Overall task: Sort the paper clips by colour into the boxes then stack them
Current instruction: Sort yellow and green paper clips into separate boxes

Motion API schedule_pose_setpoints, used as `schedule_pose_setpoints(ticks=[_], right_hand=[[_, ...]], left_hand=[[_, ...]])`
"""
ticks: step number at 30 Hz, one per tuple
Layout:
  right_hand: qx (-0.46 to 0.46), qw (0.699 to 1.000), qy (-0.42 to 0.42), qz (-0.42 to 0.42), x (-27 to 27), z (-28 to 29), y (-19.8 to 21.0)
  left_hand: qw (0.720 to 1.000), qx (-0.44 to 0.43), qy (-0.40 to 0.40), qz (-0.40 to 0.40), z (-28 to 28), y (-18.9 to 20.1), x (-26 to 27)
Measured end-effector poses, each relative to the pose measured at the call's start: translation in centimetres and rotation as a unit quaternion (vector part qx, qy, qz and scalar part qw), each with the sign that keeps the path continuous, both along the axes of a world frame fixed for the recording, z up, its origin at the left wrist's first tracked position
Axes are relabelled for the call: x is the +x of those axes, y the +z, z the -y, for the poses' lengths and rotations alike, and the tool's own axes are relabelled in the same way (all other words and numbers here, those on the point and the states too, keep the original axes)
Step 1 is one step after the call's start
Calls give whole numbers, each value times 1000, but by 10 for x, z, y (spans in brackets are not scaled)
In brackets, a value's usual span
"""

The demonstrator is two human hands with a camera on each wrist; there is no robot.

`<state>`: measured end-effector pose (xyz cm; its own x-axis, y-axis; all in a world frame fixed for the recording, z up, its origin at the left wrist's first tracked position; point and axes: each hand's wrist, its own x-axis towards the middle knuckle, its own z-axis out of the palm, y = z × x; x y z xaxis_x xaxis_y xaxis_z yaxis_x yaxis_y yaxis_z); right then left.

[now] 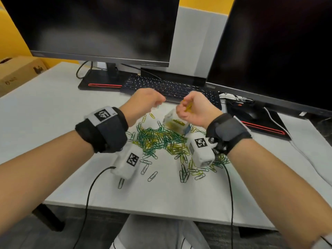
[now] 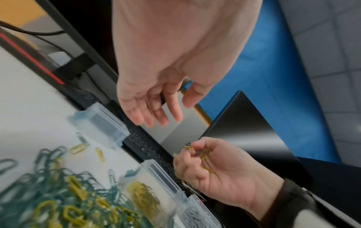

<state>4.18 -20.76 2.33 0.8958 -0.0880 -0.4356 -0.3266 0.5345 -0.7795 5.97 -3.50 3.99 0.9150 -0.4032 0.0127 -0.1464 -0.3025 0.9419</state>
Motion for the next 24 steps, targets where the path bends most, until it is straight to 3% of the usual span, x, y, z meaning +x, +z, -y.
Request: schedule_pose_setpoints(ticks=[2,5,7,10,14,17,19,22,23,24], right_hand=[[-211,975,68,-20,7,5,4],[-438,877,189,-63,13,1,9],[-480,851,202,-64,17,0,12],[-495,845,193,-56,22,6,19],[-518,829,200,-68,15,2,30],[-568,792,219,39,3,-15,26],[-620,716,307,98,-9,-33,16],[-714,549,418,118,-21,-59,-6],[-740,505,426,127,-22,-64,-14],[-754,484,422,137,-23,-66,-21]], left_hand=[[997,56,-6,-55,-7,-8,8],[980,183,-48,-57,-19,-15,11],[951,293,-89,-36,-29,-18,11],[911,391,-127,-26,-41,-24,13],[885,436,-163,-22,-48,-32,12],[881,437,-183,-17,-46,-40,13],[883,429,-189,-26,-44,-45,11],[873,442,-206,3,-39,-47,9],[868,449,-211,11,-38,-48,9],[866,453,-213,16,-39,-48,9]])
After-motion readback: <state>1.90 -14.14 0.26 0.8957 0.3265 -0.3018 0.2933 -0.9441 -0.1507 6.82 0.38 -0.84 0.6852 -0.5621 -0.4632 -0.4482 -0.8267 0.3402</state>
